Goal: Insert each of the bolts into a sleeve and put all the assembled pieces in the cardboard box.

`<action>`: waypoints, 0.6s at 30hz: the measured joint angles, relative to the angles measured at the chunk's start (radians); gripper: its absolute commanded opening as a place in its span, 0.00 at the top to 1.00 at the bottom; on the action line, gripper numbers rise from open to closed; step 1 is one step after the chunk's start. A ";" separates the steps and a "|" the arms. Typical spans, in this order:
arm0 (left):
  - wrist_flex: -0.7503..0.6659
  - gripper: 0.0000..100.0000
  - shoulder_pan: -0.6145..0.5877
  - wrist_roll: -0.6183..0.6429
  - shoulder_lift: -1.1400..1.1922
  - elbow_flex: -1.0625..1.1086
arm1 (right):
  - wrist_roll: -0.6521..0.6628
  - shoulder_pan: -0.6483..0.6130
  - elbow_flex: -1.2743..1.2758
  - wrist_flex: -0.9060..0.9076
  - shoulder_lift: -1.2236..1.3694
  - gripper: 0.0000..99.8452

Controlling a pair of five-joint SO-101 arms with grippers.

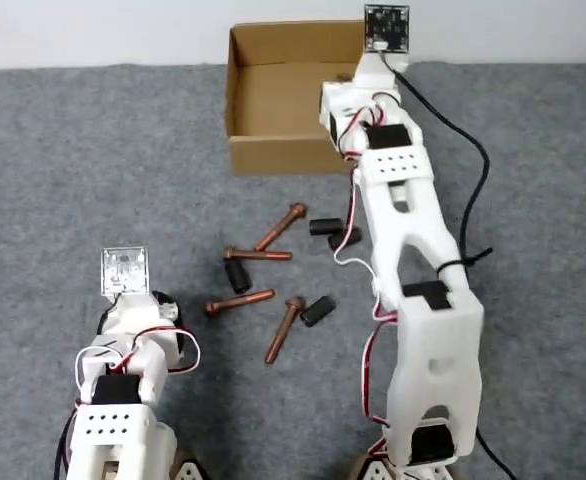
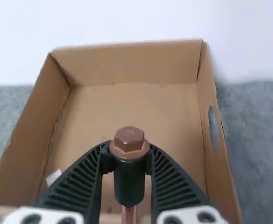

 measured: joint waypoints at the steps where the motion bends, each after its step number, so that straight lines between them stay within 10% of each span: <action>1: 0.000 1.00 0.000 0.000 0.000 0.000 | 0.000 0.000 -0.040 0.000 0.031 0.99; 18: 0.000 1.00 0.000 0.000 0.000 0.000 | 0.106 0.000 -0.164 0.137 0.207 0.85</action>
